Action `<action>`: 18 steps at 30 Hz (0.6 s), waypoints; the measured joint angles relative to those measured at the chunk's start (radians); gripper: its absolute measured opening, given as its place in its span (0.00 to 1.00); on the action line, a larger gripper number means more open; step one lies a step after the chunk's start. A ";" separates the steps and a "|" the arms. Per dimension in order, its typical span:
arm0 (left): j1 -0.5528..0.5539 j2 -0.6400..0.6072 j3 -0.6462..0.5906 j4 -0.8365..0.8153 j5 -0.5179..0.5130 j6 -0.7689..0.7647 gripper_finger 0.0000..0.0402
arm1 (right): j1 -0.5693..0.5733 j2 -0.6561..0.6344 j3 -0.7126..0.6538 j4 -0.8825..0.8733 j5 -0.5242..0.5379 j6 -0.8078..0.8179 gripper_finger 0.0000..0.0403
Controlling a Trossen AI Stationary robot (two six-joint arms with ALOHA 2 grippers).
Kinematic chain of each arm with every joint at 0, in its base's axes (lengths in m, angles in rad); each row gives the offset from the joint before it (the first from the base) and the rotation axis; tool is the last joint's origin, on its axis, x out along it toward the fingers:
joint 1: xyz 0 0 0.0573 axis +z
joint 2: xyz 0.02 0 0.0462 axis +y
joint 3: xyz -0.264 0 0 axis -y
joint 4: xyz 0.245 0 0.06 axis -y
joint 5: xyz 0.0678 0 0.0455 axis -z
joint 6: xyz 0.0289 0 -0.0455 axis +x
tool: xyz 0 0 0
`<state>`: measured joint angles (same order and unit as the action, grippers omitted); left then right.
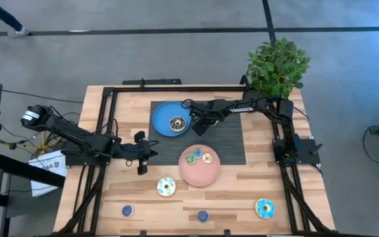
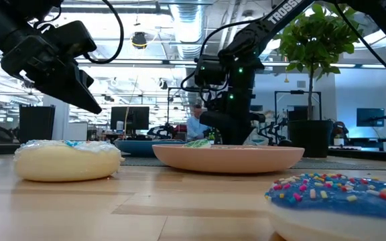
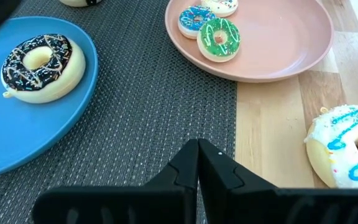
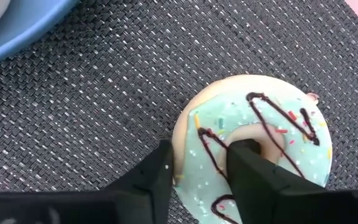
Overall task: Pick & Place donuts
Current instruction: Put the large green donut on the blue plate
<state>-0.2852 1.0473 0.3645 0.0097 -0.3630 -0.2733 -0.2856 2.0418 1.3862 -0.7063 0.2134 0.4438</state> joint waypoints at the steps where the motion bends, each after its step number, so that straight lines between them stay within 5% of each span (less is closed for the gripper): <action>1: 0.000 0.000 0.000 0.000 0.000 0.000 0.00 | 0.000 0.000 0.000 0.000 0.000 0.000 0.30; 18: 0.000 0.000 0.000 0.004 0.000 0.000 0.00 | -0.002 -0.074 0.071 -0.018 0.005 -0.033 0.27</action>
<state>-0.2852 1.0473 0.3645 0.0132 -0.3630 -0.2732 -0.2878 1.9675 1.4574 -0.7241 0.2188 0.4110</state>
